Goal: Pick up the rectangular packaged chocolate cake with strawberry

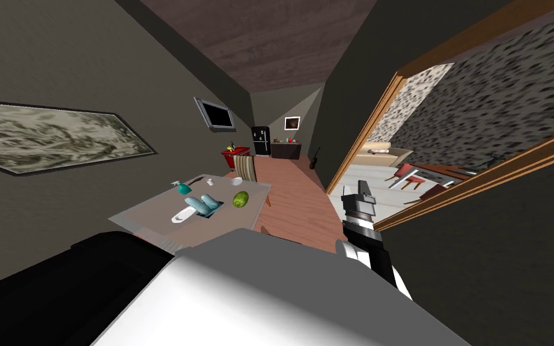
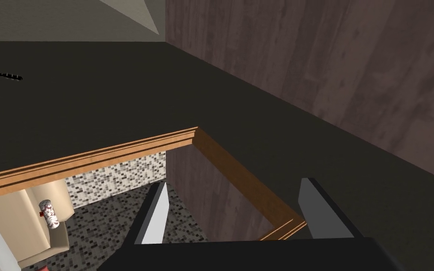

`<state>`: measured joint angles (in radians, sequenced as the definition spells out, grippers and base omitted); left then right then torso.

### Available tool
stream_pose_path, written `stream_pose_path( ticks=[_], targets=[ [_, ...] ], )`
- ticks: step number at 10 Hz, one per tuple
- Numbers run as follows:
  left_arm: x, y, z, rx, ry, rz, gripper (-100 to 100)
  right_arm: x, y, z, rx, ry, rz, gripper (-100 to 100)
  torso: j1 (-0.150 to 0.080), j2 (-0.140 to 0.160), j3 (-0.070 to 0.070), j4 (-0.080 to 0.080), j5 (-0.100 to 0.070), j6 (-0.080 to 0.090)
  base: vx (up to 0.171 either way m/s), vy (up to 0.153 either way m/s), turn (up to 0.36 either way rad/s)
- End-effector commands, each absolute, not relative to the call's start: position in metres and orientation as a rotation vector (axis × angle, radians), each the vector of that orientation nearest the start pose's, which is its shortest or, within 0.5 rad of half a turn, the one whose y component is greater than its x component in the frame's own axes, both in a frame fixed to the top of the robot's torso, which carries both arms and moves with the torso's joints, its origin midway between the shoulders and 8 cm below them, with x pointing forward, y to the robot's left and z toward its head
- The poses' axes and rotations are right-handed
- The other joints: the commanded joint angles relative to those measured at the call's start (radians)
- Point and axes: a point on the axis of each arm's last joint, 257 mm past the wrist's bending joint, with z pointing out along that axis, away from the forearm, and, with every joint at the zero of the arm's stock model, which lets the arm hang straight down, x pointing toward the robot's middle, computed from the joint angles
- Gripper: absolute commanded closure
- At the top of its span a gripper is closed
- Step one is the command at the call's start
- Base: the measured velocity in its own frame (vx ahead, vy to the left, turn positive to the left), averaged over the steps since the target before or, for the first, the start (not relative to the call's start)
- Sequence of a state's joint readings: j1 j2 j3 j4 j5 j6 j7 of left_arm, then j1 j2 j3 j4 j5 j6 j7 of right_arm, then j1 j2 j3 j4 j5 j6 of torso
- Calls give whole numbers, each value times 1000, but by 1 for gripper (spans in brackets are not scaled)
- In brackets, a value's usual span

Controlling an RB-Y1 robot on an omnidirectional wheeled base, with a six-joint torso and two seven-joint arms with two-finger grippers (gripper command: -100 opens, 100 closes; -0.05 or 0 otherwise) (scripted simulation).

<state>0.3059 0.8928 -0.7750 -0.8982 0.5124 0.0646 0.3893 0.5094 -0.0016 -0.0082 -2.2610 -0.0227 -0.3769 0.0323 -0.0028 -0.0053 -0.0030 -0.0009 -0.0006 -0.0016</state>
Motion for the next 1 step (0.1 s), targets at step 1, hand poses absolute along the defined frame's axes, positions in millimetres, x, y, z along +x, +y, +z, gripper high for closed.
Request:
stream_pose_path(
  ticks=[1],
  targets=[
    [62,549,-590,-1927,2059,0,0,365,-291,-12,779,710,1239,0,0,0,0,0,0,0,6,-6,-3]
  ],
)
